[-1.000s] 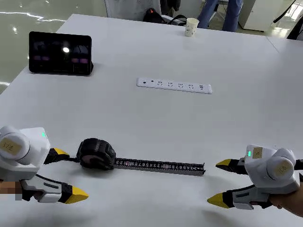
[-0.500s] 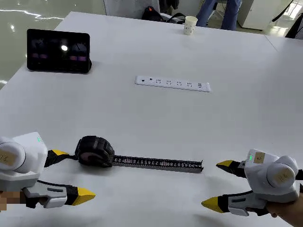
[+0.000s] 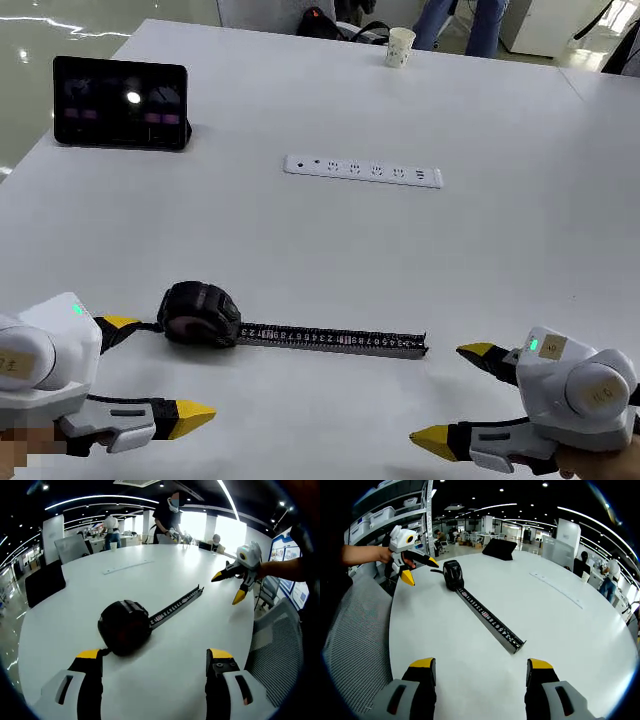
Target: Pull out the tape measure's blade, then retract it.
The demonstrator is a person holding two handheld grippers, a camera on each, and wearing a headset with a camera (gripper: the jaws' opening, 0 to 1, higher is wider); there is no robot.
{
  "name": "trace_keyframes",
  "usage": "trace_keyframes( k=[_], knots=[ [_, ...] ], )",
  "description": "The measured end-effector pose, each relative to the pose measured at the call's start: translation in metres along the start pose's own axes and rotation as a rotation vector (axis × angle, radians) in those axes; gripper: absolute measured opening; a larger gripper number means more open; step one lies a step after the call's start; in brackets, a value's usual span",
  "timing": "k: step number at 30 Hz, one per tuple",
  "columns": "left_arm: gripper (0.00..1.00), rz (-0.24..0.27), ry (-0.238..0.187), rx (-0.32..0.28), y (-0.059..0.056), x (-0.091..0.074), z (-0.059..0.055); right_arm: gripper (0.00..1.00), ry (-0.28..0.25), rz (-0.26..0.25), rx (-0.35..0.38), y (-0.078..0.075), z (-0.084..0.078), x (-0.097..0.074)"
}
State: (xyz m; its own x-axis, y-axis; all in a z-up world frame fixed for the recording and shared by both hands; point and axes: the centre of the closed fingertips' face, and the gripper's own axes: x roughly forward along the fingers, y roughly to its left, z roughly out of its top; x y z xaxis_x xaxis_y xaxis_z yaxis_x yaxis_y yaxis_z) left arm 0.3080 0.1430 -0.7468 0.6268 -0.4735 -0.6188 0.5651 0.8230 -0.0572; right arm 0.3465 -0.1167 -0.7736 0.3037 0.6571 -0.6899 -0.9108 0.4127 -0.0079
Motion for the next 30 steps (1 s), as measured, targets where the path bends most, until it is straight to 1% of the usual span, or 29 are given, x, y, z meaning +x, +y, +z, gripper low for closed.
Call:
trace_keyframes(
  k=[3,6,9,11,16,18,19,22,30],
  knots=[
    [0.86,0.003,-0.003,0.004,-0.004,0.001,0.002,0.76,-0.017,-0.019,0.022,0.002,0.002,-0.001],
    [0.88,0.008,-0.020,-0.001,-0.006,0.001,0.005,0.78,-0.041,-0.050,0.044,0.004,0.006,-0.003],
    [0.90,0.039,-0.050,-0.014,-0.004,-0.001,0.010,0.81,-0.064,-0.073,0.065,0.006,0.009,-0.004],
    [0.93,0.051,-0.056,-0.021,-0.005,-0.002,0.010,0.82,-0.073,-0.081,0.075,0.007,0.011,-0.005],
    [0.96,0.057,-0.062,-0.036,-0.011,-0.005,0.008,0.87,-0.094,-0.112,0.102,0.011,0.014,-0.006],
    [0.98,0.063,-0.067,-0.040,-0.014,-0.005,0.007,0.89,-0.100,-0.123,0.117,0.016,0.015,-0.008],
    [0.99,0.075,-0.075,-0.038,-0.013,-0.006,0.008,0.89,-0.107,-0.129,0.126,0.017,0.016,-0.009],
    [0.99,0.082,-0.085,-0.060,-0.014,-0.008,0.009,0.92,-0.120,-0.139,0.142,0.019,0.019,-0.011],
    [0.99,0.103,-0.106,-0.082,-0.018,-0.012,0.010,0.97,-0.151,-0.159,0.169,0.024,0.031,-0.014]
  ],
)
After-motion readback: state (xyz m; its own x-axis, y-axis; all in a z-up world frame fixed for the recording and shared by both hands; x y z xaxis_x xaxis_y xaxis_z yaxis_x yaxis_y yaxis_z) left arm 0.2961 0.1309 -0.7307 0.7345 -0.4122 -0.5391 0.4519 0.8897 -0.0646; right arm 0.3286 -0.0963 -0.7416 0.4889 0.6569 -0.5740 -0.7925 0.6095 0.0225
